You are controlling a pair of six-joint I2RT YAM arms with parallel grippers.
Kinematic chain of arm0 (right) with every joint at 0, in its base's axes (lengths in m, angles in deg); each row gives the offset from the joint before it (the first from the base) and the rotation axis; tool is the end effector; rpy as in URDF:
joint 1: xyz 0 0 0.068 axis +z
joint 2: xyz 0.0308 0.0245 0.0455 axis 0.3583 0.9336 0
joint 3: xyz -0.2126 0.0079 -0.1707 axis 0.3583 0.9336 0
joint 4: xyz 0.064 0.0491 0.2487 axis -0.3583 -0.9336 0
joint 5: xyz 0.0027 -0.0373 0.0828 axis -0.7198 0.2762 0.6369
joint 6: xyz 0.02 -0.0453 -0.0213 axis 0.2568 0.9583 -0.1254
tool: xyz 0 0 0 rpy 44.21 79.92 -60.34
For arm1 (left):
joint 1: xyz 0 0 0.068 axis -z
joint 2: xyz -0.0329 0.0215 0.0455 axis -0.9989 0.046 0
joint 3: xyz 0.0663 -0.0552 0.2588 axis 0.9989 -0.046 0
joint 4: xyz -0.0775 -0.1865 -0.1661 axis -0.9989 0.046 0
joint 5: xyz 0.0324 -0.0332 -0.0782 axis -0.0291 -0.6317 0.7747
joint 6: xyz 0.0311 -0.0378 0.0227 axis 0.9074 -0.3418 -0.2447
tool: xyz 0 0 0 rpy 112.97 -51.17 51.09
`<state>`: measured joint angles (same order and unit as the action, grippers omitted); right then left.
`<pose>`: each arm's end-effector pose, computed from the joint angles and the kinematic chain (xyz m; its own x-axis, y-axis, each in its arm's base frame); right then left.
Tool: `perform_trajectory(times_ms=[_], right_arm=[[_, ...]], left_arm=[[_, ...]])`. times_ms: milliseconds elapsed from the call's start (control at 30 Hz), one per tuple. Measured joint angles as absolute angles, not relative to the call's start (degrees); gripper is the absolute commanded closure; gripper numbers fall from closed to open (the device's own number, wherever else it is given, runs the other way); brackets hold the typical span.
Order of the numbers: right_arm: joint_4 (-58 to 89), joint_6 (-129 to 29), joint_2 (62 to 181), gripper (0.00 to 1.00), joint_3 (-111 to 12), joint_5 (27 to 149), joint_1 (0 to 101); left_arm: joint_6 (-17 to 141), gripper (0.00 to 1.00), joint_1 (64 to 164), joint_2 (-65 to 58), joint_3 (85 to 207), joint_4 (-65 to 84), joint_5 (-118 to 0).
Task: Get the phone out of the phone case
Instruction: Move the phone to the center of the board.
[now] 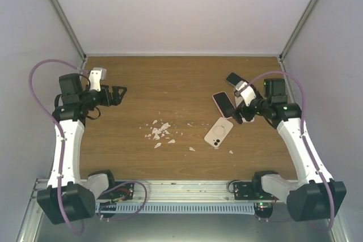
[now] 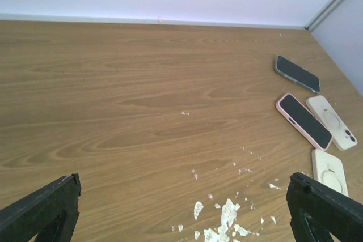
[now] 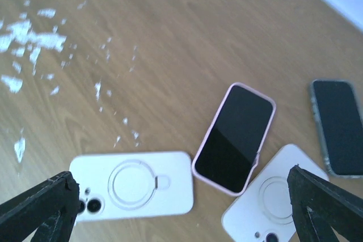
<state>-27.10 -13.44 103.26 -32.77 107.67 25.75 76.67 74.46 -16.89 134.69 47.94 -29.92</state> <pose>0.2183 0.0344 0.3145 -0.4472 -0.4780 -0.7560 -0.6926 0.7199 -0.0455 0.2217 0.0287 0.3400 -0.5714 -0.0860 -0.8162 0.3255 0.8892 -0.3215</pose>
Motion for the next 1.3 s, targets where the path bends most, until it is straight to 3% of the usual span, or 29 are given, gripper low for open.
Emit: perform_trajectory(times_ms=[300, 733, 1300], right_arm=[[-30.8, 0.6, 101.2, 0.00, -26.0, 107.7, 25.7], [-28.7, 20.6, 98.9, 0.00, -16.5, 102.0, 26.1], [-16.7, 32.1, 110.9, 0.00, -12.2, 95.8, 34.0]], left_arm=[[75.5, 0.01, 74.4, -23.0, 130.1, 44.4, -33.5], [78.7, 0.01, 73.0, -22.5, 129.9, 44.2, -22.4], [79.2, 0.01, 68.8, -23.7, 128.7, 44.1, -12.8]])
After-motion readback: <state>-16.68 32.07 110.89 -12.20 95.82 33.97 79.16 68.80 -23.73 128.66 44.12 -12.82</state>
